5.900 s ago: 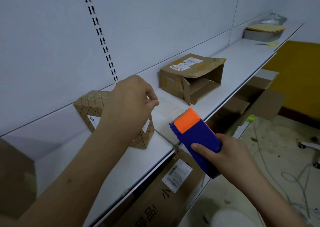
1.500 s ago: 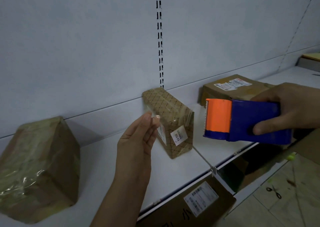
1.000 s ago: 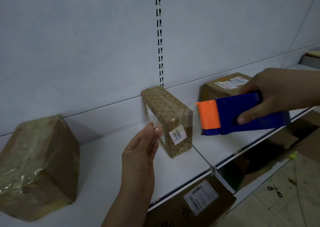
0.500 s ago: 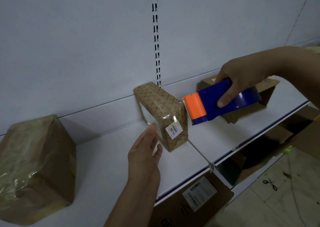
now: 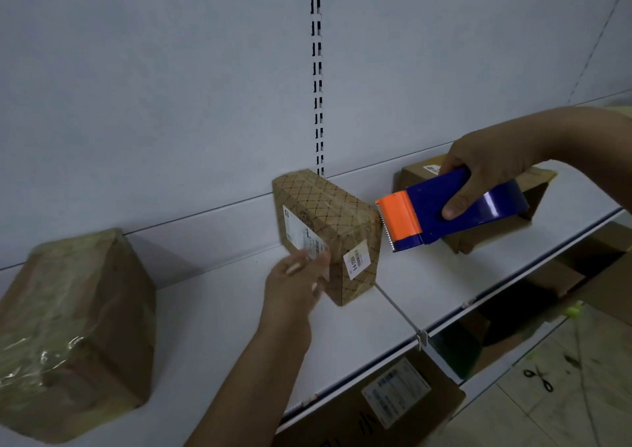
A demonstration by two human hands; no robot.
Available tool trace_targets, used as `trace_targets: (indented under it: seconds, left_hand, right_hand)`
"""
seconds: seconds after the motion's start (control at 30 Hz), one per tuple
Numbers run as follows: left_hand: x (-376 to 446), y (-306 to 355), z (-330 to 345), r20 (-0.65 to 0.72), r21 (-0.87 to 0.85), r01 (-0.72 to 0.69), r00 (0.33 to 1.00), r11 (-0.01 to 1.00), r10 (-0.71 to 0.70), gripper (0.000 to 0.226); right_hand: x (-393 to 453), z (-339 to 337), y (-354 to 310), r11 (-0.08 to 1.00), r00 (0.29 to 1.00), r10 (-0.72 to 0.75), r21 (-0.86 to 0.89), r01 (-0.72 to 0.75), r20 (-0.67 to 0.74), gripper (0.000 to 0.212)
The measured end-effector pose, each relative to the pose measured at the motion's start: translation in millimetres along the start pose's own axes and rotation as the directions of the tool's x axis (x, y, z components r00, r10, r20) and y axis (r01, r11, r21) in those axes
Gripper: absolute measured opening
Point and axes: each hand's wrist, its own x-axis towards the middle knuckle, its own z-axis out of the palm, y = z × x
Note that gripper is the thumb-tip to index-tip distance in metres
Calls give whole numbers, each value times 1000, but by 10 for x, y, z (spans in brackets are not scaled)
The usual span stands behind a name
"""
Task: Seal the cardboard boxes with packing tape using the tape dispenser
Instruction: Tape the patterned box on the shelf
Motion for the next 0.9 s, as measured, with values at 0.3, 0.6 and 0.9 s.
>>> trace_targets:
  seconds: [0.3,0.6,0.9]
  left_hand:
    - [66,171,337,698,546,-798,266,-254,664,45]
    - [412,109,240,784,508,-782,248,-360,569,46]
    - [482,123,136,766,478,-823,218,-308,605,36]
  right_hand:
    - [-45,25,-88,998,1000,-14,62,13,11,51]
    - [-218,208,-86,996,990,3,93,10,-142,61]
    - [-410,422,-112,999,932,-3,30,15,-363,62]
